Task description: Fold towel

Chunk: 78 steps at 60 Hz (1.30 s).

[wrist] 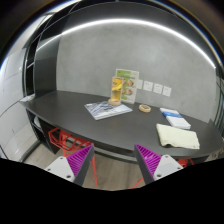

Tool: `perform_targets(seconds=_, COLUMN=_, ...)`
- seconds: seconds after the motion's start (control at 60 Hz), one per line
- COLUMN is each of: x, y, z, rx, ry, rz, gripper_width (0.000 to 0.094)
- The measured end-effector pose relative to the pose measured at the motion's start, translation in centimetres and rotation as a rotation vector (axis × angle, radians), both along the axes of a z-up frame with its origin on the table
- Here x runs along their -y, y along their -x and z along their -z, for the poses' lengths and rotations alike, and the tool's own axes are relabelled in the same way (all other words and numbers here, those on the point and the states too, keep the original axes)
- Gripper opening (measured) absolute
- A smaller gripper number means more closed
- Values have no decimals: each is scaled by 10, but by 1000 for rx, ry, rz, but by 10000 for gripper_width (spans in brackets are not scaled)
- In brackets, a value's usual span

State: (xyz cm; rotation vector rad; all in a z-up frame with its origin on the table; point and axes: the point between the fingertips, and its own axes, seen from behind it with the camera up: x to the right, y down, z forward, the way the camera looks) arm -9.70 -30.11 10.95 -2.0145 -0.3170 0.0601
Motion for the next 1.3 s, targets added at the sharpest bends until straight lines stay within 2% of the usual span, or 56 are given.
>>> perform_targets(seconds=0.117, x=-19, y=-31, z=4, rx=-8, ry=0, rz=71, gripper_width=844)
perform_targets(seconds=0.333, x=-120, y=-139, z=34, rx=44, ry=-18, rz=144, gripper_width=845)
perform_targets(seconds=0.45, x=-179, y=-192, z=54, rx=60, ry=-39, rz=189, gripper_width=812)
perform_targets(seconds=0.55, x=-215, y=-224, z=78, rx=79, ry=-12, rz=202, gripper_width=746)
perform_targets(seconds=0.6, x=-227, y=-227, z=86, rx=77, ry=-7, rz=180, gripper_width=733)
perform_targets(seconds=0.65, x=-235, y=-231, z=97, rx=82, ry=4, rz=160, gripper_width=680)
perform_targets(seconds=0.667, x=-237, y=-232, z=101, rx=87, ry=11, rz=154, gripper_width=706)
perform_targets(seconds=0.683, x=-239, y=-234, z=106, rx=95, ry=20, rz=151, gripper_width=623)
perform_targets(seconds=0.717, x=-241, y=-239, z=116, rx=113, ry=38, rz=149, gripper_width=534)
perform_targets(seconds=0.75, x=-246, y=-237, z=113, rx=106, ry=16, rz=136, gripper_width=475)
perform_targets(seconds=0.8, x=-248, y=-243, z=117, rx=112, ry=14, rz=145, gripper_width=293)
perform_targets(seconds=0.833, x=-248, y=-249, z=118, rx=116, ry=10, rz=161, gripper_width=242)
perform_targets(seconds=0.85, x=-249, y=-252, z=118, rx=120, ry=8, rz=170, gripper_width=133)
perform_targets(seconds=0.883, x=-251, y=-251, z=117, rx=119, ry=-7, rz=163, gripper_width=91)
perform_targets(seconds=1.0, x=-249, y=-249, z=114, rx=61, ry=-26, rz=117, gripper_width=19)
perform_targets(seconds=1.05, x=-248, y=-253, z=106, rx=16, ry=-21, rz=106, gripper_width=11)
perform_targets(seconds=1.1, x=-252, y=-263, z=86, rx=-6, ry=-56, rz=110, gripper_width=10)
perform_targets(seconds=1.2, x=-251, y=-308, z=37, rx=-16, ry=-135, rz=167, gripper_width=10)
perform_targets(seconds=1.3, x=-251, y=-370, z=12, rx=-77, ry=-152, rz=252, gripper_width=13)
